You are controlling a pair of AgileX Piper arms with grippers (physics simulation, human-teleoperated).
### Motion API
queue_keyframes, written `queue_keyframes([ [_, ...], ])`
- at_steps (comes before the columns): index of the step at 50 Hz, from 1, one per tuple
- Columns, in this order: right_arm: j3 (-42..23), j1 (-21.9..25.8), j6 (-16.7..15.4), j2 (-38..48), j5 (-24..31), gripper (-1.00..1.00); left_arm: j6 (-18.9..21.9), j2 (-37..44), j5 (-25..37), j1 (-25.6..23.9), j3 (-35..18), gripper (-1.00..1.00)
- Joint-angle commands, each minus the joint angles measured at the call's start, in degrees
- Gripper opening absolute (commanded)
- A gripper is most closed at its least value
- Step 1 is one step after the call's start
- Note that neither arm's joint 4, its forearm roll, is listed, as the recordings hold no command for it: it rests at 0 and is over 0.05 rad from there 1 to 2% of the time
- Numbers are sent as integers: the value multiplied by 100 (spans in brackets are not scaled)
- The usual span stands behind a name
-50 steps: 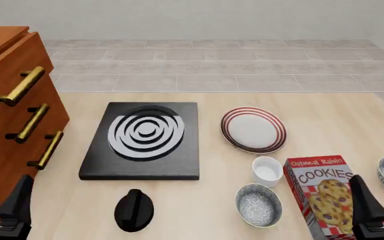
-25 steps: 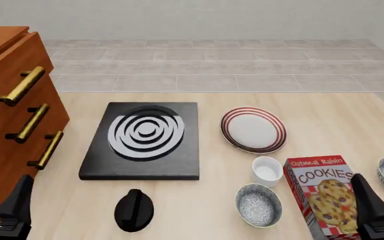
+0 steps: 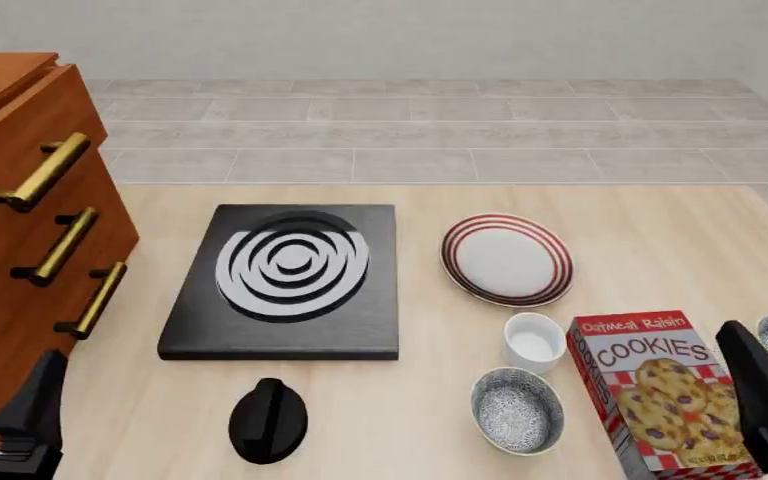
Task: Pick the akita bowl next to the ramekin and place it on the plate.
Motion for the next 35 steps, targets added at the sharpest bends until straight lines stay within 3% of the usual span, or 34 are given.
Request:
queue_keyframes([
  [1,-371,174,-95,520,141,100,0,0,0,0,0,100],
  [32,-1091,770,-9,1642,425,100,0,0,0,0,0,100],
  [35,-1151,948,340,1916,474,100,0,0,0,0,0,100],
])
